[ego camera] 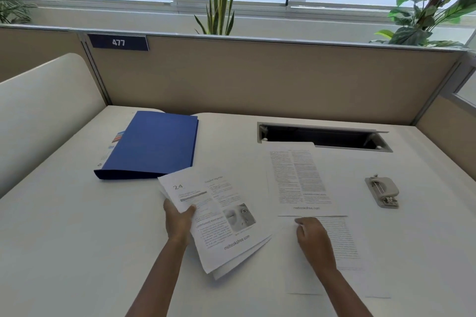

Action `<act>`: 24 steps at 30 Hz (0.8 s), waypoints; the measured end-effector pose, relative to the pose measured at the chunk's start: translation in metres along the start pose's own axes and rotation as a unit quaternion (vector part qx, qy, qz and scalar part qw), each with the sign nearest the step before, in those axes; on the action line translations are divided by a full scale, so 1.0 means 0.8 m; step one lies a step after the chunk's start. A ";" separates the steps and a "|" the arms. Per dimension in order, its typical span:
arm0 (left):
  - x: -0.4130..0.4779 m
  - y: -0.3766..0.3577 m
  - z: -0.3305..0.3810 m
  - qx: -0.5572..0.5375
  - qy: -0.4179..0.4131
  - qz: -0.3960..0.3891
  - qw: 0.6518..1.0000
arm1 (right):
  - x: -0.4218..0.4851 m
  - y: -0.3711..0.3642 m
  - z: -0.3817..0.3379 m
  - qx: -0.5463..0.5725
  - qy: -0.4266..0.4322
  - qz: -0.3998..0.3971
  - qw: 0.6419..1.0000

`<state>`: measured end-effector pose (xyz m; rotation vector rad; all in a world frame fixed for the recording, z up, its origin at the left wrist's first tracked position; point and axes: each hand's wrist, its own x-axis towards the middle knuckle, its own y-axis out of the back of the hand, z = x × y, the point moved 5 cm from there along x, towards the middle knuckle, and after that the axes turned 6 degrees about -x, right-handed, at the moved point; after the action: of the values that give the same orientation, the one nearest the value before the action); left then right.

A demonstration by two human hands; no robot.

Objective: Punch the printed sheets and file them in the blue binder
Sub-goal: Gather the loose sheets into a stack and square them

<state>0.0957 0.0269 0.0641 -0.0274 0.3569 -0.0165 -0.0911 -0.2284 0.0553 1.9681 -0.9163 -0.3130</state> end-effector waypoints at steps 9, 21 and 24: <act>-0.040 -0.055 0.069 0.014 -0.105 -0.244 0.964 | 0.006 0.001 -0.031 0.209 -0.083 -0.139 0.964; -0.063 -0.079 0.134 0.054 -0.204 -0.355 0.911 | 0.044 0.050 -0.043 0.473 -0.057 -0.013 0.879; -0.058 -0.081 0.116 0.057 -0.177 -0.345 0.920 | 0.044 0.050 -0.046 0.419 -0.034 -0.014 0.907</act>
<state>0.0838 -0.0344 0.1691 -0.0383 -0.0317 -0.7247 -0.0658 -0.2420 0.1132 2.7651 -1.1920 0.0206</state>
